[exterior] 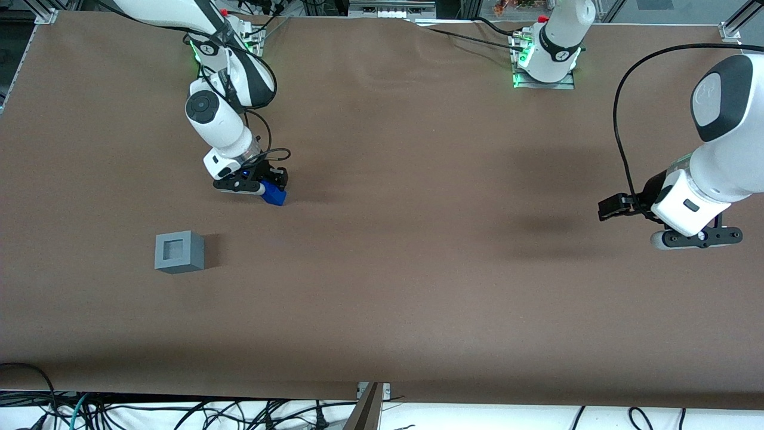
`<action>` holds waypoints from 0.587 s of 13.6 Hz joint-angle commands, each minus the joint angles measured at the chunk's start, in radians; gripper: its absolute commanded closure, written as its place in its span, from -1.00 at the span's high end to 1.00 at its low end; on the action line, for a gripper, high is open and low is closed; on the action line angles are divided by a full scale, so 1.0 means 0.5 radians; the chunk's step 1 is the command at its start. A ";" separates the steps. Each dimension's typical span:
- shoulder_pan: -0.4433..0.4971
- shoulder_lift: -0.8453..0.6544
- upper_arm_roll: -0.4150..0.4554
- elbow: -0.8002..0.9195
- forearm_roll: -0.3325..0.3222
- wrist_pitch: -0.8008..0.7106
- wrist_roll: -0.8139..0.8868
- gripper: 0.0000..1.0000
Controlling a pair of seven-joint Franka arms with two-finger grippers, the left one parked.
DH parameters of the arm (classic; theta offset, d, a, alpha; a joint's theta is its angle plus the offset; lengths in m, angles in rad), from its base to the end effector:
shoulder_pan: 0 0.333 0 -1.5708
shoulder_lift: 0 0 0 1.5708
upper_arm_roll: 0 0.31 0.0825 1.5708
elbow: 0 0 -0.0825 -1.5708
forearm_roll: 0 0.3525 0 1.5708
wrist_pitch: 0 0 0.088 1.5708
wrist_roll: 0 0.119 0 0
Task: Insert blue part into gray base with right arm
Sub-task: 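Close the right gripper on the blue part, then lift the blue part and carry it over the gray base's hole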
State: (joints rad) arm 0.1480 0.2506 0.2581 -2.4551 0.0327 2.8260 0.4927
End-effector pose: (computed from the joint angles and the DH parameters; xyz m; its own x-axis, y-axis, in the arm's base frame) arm 0.4430 0.1923 0.2245 0.9884 -0.1328 0.0740 -0.1227 -0.9842 -0.1274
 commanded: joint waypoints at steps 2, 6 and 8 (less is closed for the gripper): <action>0.002 -0.203 -0.053 0.108 -0.025 -0.398 -0.104 -0.11; -0.005 -0.210 -0.295 0.476 -0.026 -0.895 -0.487 -0.11; -0.026 -0.149 -0.405 0.697 -0.026 -1.129 -0.711 -0.11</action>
State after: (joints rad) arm 0.1425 0.1401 0.0946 -2.2119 0.0269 2.3621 0.2289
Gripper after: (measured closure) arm 0.485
